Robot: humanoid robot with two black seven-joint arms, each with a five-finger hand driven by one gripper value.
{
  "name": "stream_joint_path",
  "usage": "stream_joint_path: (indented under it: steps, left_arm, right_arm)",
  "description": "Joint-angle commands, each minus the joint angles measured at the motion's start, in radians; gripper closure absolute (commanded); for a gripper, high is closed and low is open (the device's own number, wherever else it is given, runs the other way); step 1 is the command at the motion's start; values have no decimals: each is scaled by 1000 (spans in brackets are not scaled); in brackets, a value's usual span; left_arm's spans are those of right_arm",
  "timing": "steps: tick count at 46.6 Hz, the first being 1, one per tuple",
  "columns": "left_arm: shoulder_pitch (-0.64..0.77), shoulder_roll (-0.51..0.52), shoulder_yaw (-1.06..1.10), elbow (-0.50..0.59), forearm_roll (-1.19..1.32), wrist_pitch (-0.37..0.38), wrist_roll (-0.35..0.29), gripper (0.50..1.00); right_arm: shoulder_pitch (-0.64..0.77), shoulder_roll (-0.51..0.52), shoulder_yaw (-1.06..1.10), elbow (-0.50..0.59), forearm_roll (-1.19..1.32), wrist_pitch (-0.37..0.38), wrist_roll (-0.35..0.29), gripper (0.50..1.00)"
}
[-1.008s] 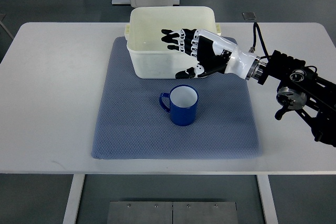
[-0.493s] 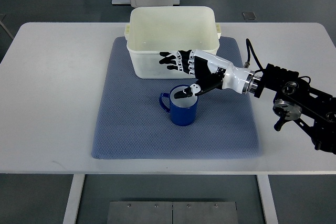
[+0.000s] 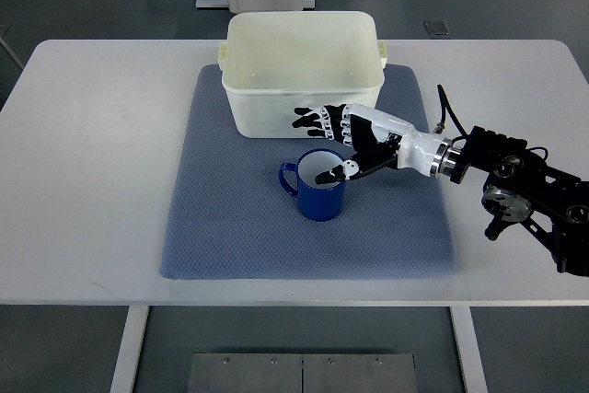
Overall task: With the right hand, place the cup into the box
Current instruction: 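Lower the right hand onto the blue mug's rim side, then close the right hand fingers around the blue mug body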
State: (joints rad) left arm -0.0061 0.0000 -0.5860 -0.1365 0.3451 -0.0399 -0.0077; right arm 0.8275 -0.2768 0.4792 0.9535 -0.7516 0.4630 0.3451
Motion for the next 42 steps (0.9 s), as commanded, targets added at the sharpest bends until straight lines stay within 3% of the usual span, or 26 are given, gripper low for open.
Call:
stream_joint_path:
  steps: [1, 42]
  left_arm:
    - [0, 0, 0, 0, 0, 0, 0, 500]
    - [0, 0, 0, 0, 0, 0, 0, 500]
  right_arm:
    - [-4, 1, -11, -10, 0, -14, 8, 502]
    - [-36, 8, -117, -33, -11, -87, 64, 502]
